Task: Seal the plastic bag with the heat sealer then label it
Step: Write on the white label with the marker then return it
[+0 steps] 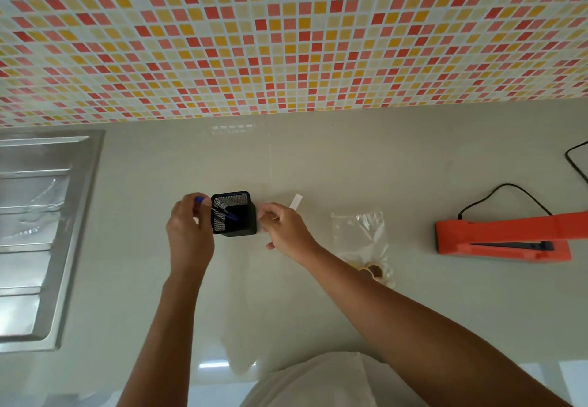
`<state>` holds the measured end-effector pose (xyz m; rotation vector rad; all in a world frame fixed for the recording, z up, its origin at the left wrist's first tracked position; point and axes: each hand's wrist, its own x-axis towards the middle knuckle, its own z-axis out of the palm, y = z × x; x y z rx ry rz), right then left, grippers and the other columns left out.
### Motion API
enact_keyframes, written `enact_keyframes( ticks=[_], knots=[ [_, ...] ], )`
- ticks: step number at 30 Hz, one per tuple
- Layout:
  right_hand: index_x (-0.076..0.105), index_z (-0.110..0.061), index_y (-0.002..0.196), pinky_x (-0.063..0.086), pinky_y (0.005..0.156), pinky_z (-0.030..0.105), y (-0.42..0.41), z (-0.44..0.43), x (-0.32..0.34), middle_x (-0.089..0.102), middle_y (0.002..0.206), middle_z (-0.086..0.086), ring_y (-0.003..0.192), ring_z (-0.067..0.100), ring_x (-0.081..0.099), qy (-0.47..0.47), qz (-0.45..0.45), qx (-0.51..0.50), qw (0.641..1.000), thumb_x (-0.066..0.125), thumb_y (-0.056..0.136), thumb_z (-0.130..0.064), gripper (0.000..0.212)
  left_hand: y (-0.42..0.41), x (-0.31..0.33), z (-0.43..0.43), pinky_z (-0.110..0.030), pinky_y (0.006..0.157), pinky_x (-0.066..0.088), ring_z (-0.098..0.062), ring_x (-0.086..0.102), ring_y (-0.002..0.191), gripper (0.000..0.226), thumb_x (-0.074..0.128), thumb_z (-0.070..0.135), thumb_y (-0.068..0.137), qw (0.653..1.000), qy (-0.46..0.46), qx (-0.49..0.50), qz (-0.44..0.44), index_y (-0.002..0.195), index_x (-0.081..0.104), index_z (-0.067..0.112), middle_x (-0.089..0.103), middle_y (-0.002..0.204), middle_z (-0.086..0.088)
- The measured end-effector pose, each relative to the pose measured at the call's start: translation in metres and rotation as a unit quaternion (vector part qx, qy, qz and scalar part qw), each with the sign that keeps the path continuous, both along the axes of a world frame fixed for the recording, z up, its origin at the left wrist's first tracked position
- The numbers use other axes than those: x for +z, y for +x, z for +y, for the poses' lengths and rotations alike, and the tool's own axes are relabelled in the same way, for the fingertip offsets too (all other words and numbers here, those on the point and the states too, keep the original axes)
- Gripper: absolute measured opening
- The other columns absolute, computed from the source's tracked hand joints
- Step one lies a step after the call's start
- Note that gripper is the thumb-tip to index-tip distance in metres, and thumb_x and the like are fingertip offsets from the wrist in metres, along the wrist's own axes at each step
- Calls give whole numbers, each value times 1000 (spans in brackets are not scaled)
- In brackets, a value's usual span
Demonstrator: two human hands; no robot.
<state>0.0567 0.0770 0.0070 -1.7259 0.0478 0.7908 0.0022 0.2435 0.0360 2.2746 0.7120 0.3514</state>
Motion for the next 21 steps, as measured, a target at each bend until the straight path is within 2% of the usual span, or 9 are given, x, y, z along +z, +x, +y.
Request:
enact_keyframes(
  ticks=[3, 6, 9, 10, 13, 16, 19, 21],
  knots=[
    [63, -13, 130, 58, 52, 26, -3, 3, -2, 63, 110, 3, 91, 16, 62, -3, 7, 11, 1000, 51, 99, -19, 33, 0, -11, -8, -31, 71, 41, -25, 58, 82, 18, 46, 17, 102, 999, -30, 14, 23, 106, 60, 8, 63, 96, -11],
    [62, -14, 131, 61, 58, 30, -2, 7, 0, 62, 111, 1, 92, 18, 62, -3, 5, 22, 1000, 48, 99, -16, 35, 4, -13, -14, -37, 62, 44, -36, 57, 71, 22, 42, 22, 103, 995, -65, 36, 61, 107, 57, 6, 62, 85, -8],
    [63, -16, 131, 63, 65, 36, 3, 11, 4, 62, 110, 0, 96, 28, 65, -10, -8, 22, 1000, 44, 100, -12, 36, 12, -12, -15, -43, 63, 53, -37, 60, 69, 21, 42, 25, 103, 994, -77, 53, 64, 106, 56, 10, 64, 87, -10],
    [62, -17, 131, 63, 67, 37, 6, 12, 6, 62, 110, 1, 100, 31, 66, -12, -11, 20, 1000, 42, 101, -12, 37, 17, -11, -14, -40, 62, 52, -35, 60, 70, 22, 42, 25, 103, 994, -77, 51, 65, 107, 57, 10, 65, 90, -10],
    [60, -17, 133, 63, 73, 42, 22, 17, 9, 61, 112, 3, 104, 34, 65, -20, -18, 16, 999, 41, 101, -10, 38, 42, -8, -11, -24, 61, 39, -23, 55, 78, 25, 41, 21, 104, 995, -51, 29, 75, 113, 58, 5, 63, 96, -8],
    [59, -17, 136, 63, 75, 46, 48, 24, 12, 62, 115, 5, 95, 32, 66, -36, -37, 6, 999, 42, 100, -7, 40, 75, -3, -5, -21, 59, 38, -20, 54, 81, 26, 40, 19, 104, 996, -48, 21, 71, 117, 58, 4, 67, 106, -17],
    [60, -16, 134, 61, 77, 52, 76, 31, 18, 67, 121, 14, 101, 38, 67, -48, -60, 6, 997, 41, 98, -3, 44, 107, 1, 1, -19, 60, 36, -19, 53, 80, 27, 40, 17, 104, 996, -41, 20, 79, 120, 57, 4, 67, 111, -19],
    [62, -16, 132, 62, 78, 52, 92, 34, 21, 67, 122, 16, 103, 39, 67, -51, -66, 8, 996, 40, 97, -2, 44, 125, 6, 3, -17, 57, 33, -20, 52, 77, 27, 40, 17, 104, 996, -38, 18, 79, 119, 57, 3, 67, 109, -19]
  ],
)
